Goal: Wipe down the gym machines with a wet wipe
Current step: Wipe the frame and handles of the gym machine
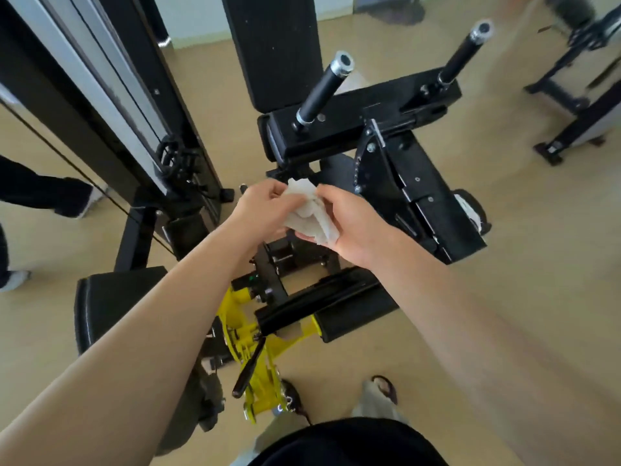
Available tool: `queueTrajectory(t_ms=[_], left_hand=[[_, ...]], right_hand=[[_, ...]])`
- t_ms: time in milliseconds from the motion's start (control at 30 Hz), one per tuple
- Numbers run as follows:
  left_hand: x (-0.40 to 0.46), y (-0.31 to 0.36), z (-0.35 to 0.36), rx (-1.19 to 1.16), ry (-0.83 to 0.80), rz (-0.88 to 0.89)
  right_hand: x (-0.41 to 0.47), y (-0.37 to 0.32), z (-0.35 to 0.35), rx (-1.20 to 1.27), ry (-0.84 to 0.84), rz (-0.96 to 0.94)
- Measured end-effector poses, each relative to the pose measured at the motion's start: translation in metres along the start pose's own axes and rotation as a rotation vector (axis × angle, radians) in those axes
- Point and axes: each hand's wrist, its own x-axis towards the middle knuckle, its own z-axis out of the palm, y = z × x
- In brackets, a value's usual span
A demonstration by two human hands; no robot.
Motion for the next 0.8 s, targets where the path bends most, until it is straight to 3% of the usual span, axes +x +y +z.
queueTrajectory(t_ms=[167,400,567,700,800], left_hand=[[-0.013,0.047,0.070,0.101,-0.032,0.084],[-0.039,0.108,0.213,-0.105,-0.212,0.041],[-0.049,0.150,0.304,-0.093,-0.310,0.020],[-0.045,0.164,0.352,-0.060,-0.333,-0.006],[-0.033,0.174,0.378,-0.061,-0.348,-0.034]], right_hand=[[-0.042,-0.018,-0.069,-0.097,0.127,-0.093],[-0.119,-0.044,-0.219,-0.057,0.252,-0.207],[-0.153,-0.079,-0.302,0.047,0.474,-0.095],[-0.164,-0.094,-0.357,0.073,0.411,-0.078],[-0.162,-0.106,-0.387,0.123,0.273,-0.024]])
